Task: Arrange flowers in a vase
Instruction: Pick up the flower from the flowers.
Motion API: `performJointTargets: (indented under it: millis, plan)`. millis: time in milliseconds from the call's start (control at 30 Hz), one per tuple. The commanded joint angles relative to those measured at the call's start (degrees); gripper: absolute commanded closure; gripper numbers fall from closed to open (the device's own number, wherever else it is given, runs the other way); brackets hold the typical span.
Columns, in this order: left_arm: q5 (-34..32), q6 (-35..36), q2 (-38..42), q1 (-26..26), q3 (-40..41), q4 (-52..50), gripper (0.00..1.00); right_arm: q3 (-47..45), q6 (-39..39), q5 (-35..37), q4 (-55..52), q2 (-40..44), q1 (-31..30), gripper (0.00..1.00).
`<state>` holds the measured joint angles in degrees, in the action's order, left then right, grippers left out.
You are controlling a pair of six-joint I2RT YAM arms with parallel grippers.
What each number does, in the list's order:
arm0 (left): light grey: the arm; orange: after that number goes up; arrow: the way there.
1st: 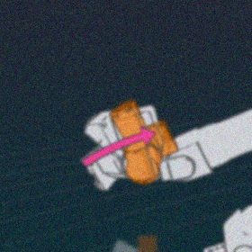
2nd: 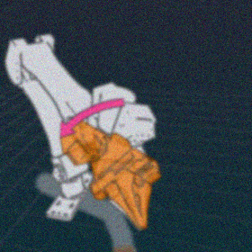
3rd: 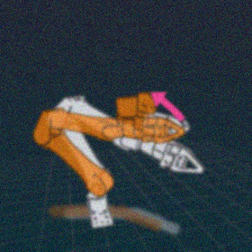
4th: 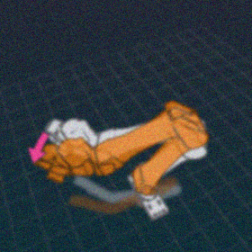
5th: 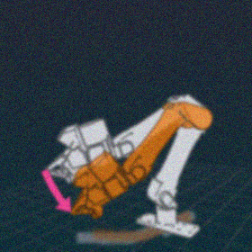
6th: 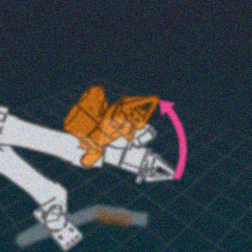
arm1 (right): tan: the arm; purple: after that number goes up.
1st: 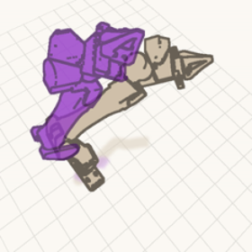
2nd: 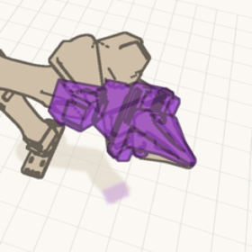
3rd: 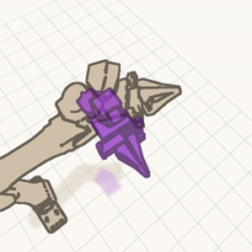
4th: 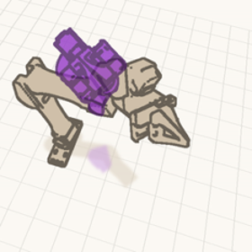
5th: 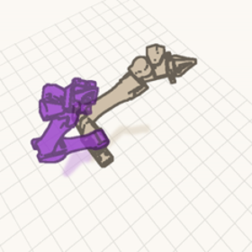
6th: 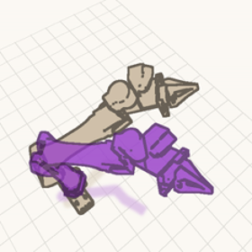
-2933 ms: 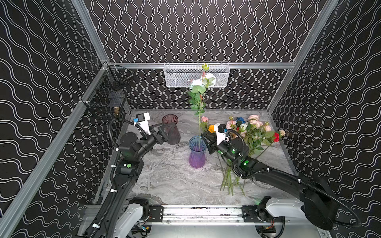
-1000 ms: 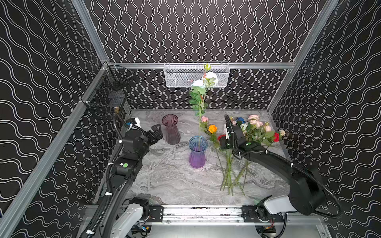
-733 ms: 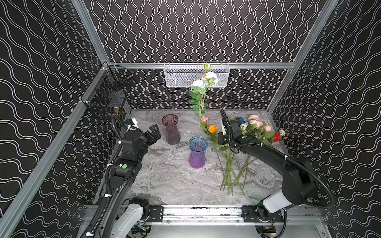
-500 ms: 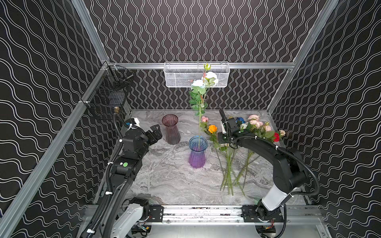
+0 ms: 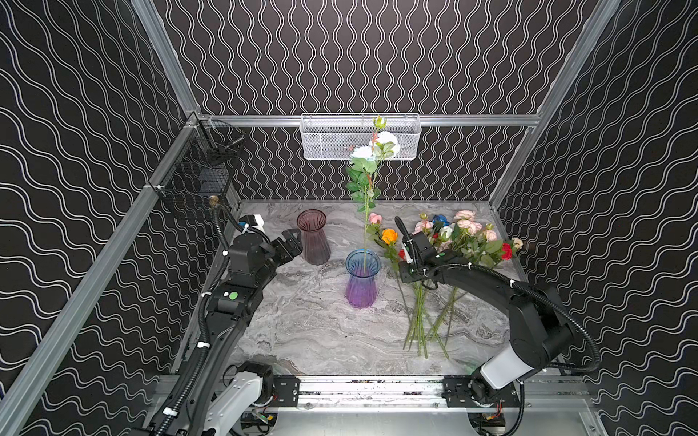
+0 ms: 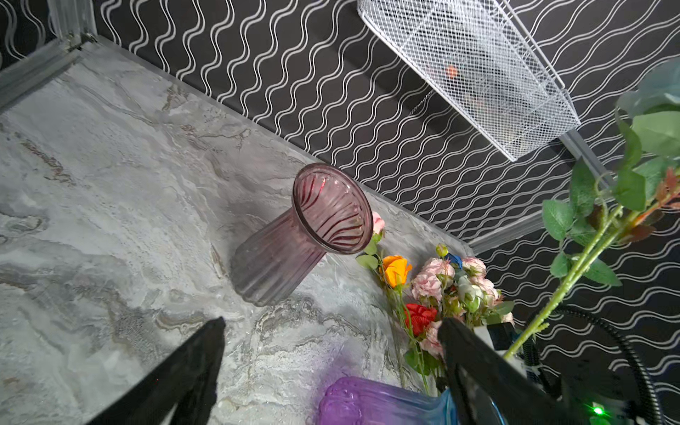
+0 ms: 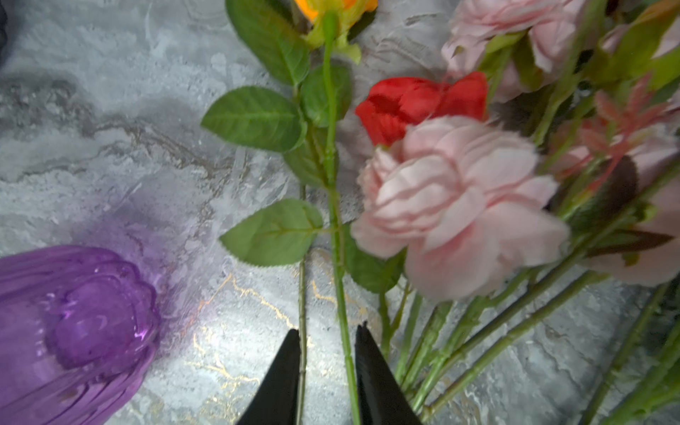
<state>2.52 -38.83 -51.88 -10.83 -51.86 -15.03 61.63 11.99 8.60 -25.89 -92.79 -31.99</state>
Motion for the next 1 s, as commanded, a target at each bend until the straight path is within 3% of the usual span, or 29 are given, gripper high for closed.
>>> performJointTargets:
  millis: [0,267,367,533,767,967]
  plan:
    - [2.40,0.06,-0.44,0.11,-0.70,2.19,0.06,0.79,0.21,0.96,-1.09,-1.99,-0.57,0.69]
    - [3.45,0.51,-0.23,0.11,-0.27,3.43,0.06,2.68,0.53,6.37,-0.63,-7.57,-0.36,0.69]
    - [3.63,0.55,-0.19,0.11,-0.29,3.56,0.06,1.83,0.11,4.62,0.66,-8.09,-0.04,0.69]
    - [4.20,0.66,-0.01,0.11,-0.16,4.04,0.06,1.55,0.05,3.16,0.96,-9.53,0.07,0.80]
    - [5.04,0.86,0.01,0.11,-0.18,4.53,0.06,1.05,-0.48,3.83,2.96,-4.97,-0.17,0.95]
    - [6.03,1.30,0.45,0.11,-0.02,5.48,0.06,4.30,-0.91,7.08,2.61,0.19,-0.09,0.99]
